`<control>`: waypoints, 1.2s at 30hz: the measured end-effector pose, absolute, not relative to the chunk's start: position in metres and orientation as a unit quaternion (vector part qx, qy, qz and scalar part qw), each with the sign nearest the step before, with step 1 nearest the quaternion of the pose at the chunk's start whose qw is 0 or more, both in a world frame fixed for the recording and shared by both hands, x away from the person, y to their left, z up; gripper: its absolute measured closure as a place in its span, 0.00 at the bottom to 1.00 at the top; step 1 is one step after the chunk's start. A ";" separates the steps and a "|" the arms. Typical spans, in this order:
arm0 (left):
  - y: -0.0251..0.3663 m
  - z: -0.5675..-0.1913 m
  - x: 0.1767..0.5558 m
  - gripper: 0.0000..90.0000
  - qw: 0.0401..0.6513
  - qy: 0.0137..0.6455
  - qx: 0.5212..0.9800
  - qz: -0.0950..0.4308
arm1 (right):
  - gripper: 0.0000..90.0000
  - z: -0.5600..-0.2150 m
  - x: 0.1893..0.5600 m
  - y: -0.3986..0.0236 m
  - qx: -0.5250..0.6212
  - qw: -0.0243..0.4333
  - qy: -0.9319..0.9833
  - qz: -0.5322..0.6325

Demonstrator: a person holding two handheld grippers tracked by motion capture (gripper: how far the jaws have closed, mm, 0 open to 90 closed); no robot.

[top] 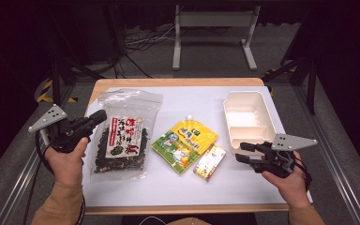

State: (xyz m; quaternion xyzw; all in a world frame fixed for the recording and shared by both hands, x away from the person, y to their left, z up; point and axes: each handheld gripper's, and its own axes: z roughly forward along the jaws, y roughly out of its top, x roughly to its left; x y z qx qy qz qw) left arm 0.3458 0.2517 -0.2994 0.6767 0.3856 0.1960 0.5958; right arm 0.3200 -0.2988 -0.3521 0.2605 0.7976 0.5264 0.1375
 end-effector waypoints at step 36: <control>0.201 -0.284 0.326 0.96 0.666 0.250 0.686 0.153 | 0.49 -0.314 0.377 -0.179 0.237 0.052 0.799 0.550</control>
